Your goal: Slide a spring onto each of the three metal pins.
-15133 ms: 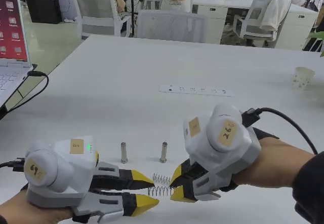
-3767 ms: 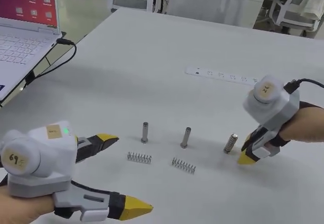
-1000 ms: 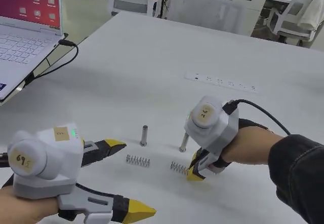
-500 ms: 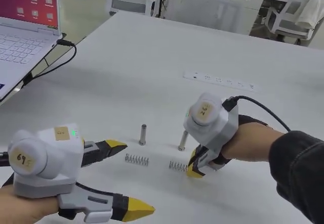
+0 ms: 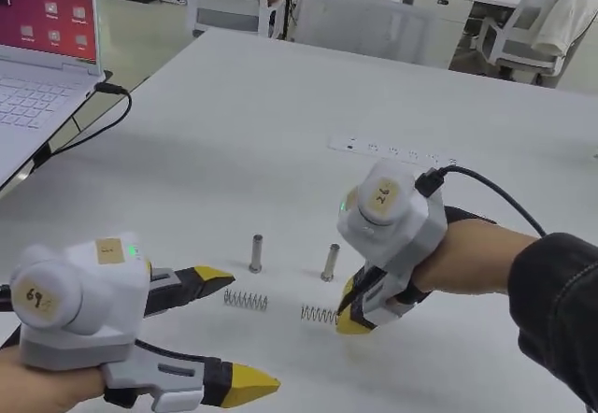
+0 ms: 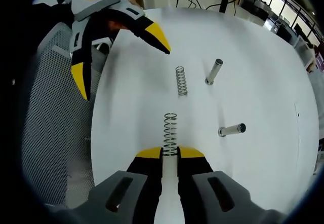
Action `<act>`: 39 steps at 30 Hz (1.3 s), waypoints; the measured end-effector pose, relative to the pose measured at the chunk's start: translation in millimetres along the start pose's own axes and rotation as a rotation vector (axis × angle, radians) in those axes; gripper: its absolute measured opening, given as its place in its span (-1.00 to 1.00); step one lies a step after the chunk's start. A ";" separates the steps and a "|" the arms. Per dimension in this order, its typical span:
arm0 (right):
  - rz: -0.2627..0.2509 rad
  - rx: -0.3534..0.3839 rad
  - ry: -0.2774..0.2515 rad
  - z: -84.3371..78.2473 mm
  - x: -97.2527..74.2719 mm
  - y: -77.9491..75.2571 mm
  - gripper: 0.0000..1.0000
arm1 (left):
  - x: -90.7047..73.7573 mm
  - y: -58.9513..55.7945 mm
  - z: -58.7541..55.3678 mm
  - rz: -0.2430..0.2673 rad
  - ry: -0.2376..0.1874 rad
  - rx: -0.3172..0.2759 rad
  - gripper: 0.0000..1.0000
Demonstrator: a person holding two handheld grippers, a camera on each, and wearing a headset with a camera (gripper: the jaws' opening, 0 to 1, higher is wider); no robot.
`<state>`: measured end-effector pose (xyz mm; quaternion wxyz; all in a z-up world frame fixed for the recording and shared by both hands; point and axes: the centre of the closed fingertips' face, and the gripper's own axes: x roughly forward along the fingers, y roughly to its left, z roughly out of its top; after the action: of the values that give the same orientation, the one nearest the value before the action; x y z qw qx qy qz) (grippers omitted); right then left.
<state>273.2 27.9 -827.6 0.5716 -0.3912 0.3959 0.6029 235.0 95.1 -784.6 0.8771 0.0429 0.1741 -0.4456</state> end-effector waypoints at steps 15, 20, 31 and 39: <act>0.059 -0.094 -0.045 24.1 -15.1 26.2 -0.84 | 0.1 -7.7 5.5 -0.034 0.001 0.034 0.06; 0.075 -0.124 -0.059 31.9 -19.0 33.2 -0.84 | -0.1 -11.4 8.2 -0.050 -0.006 0.049 -0.13; 0.106 -0.189 -0.064 41.2 -21.2 47.2 -0.84 | 0.0 -16.7 10.9 -0.073 -0.015 0.077 -0.42; 0.119 -0.216 -0.070 46.3 -21.3 51.3 -0.84 | 1.0 -20.1 10.3 -0.088 -0.013 0.091 -0.59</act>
<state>221.9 60.9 -788.7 0.5029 -0.4048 0.3311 0.6882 222.3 79.9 -773.7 0.8549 0.0722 0.1498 -0.4914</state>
